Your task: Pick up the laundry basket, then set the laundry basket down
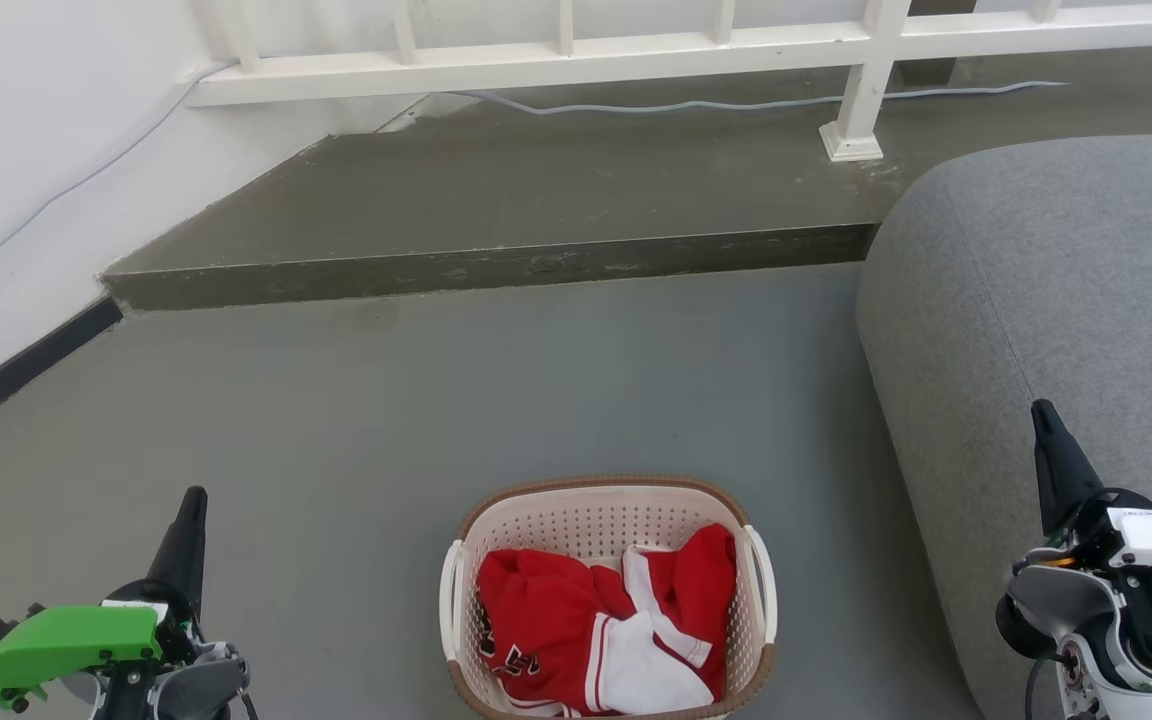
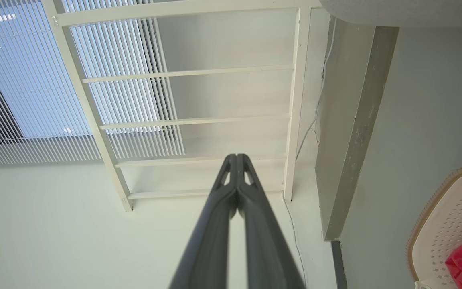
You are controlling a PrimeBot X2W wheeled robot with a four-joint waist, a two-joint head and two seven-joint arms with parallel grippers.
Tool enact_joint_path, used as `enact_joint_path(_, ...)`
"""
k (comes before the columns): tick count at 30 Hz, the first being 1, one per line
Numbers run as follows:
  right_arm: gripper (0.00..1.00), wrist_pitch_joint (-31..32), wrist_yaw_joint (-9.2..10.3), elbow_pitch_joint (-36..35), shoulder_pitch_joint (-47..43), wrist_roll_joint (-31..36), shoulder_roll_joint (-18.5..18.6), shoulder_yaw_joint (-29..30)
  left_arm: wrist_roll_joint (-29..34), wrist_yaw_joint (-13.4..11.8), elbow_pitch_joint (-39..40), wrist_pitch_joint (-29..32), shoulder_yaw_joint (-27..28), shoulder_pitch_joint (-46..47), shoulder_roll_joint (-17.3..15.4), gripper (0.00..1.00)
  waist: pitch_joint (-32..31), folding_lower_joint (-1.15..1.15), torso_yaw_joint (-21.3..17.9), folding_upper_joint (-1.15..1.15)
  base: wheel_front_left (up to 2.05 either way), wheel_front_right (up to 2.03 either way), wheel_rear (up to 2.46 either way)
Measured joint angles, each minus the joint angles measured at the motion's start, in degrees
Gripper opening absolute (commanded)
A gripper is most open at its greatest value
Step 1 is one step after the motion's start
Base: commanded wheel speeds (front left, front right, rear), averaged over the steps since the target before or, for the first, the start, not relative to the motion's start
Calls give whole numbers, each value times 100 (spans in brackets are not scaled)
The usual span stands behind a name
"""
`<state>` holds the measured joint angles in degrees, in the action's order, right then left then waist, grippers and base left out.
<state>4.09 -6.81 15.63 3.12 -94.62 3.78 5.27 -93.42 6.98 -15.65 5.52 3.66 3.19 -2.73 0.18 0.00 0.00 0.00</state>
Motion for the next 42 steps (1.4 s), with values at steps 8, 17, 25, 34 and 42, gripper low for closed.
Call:
enact_joint_path(8, 0, 0, 0, 0, 0, 0, -1, 3, 0, 0, 0, 0, 1, 0, 0, 0, 0, 0, 0, 0, 0, 0, 0)
enact_joint_path(17, 0, 1, 0, 0, 0, 1, -3, 5, 1, 0, 0, 0, 2, 0, 1, 0, 0, 0, 0, 0, 0, 0, 0)
enact_joint_path(25, 0, 1, 0, 0, 0, 8, -4, 8, 1, 0, 0, 4, 3, 0, 2, 0, 0, 0, 0, 0, 0, 0, 0)
enact_joint_path(34, 0, 7, 0, 0, 0, 8, -7, 13, 1, 0, 0, 4, 4, 0, 2, 0, 0, 0, 0, 0, 0, 0, 0)
enact_joint_path(42, 0, 7, 0, 0, 0, 9, -8, 15, 1, 0, 0, 4, 5, 0, 3, 0, 0, 0, 0, 0, 0, 0, 0)
